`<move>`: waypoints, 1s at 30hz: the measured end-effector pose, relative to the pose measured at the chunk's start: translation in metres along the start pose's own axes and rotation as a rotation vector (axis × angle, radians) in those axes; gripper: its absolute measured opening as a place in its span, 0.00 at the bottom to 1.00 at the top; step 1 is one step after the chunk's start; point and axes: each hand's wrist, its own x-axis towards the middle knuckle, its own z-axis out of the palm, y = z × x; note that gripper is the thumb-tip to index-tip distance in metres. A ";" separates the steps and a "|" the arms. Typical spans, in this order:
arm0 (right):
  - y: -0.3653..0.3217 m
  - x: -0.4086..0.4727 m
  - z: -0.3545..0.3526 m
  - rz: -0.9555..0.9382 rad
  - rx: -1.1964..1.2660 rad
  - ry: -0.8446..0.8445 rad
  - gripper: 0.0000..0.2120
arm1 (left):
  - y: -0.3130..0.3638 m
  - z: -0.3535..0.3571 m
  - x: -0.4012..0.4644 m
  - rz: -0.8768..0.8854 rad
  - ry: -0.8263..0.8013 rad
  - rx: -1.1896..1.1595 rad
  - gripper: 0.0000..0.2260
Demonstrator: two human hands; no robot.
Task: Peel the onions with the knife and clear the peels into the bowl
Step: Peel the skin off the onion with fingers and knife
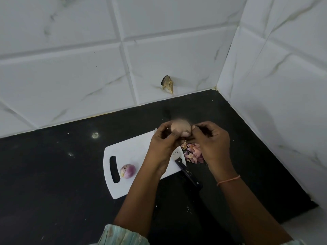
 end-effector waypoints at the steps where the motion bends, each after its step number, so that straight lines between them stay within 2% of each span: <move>1: -0.001 0.000 -0.001 0.009 0.000 0.007 0.05 | 0.001 0.001 0.000 -0.031 0.008 -0.038 0.20; 3: -0.003 -0.001 -0.003 0.013 0.035 -0.027 0.05 | 0.005 0.002 0.000 -0.102 0.026 -0.085 0.21; 7: -0.007 -0.002 -0.005 -0.061 0.030 -0.218 0.14 | 0.008 0.006 -0.003 -0.214 0.048 -0.114 0.24; 10: -0.006 -0.001 -0.003 -0.119 -0.024 -0.163 0.11 | 0.010 0.008 -0.004 -0.228 0.016 -0.096 0.27; 12: -0.006 0.002 -0.006 -0.120 -0.007 -0.149 0.09 | 0.013 0.006 -0.003 -0.257 -0.025 -0.097 0.25; 14: -0.006 0.006 -0.010 -0.147 -0.010 -0.205 0.10 | 0.015 0.004 -0.003 -0.270 -0.042 -0.110 0.21; 16: -0.006 0.008 -0.014 -0.183 -0.044 -0.262 0.12 | 0.016 0.003 -0.004 -0.251 -0.036 -0.116 0.20; 19: -0.006 0.008 -0.013 -0.240 -0.077 -0.212 0.09 | 0.016 0.004 -0.004 -0.226 -0.017 -0.111 0.16; 24: -0.005 0.009 -0.012 -0.281 -0.115 -0.134 0.04 | 0.012 0.004 -0.003 -0.211 0.020 -0.062 0.17; 30: -0.003 0.013 -0.011 -0.305 -0.250 -0.194 0.05 | 0.012 0.006 -0.003 -0.239 0.037 -0.074 0.19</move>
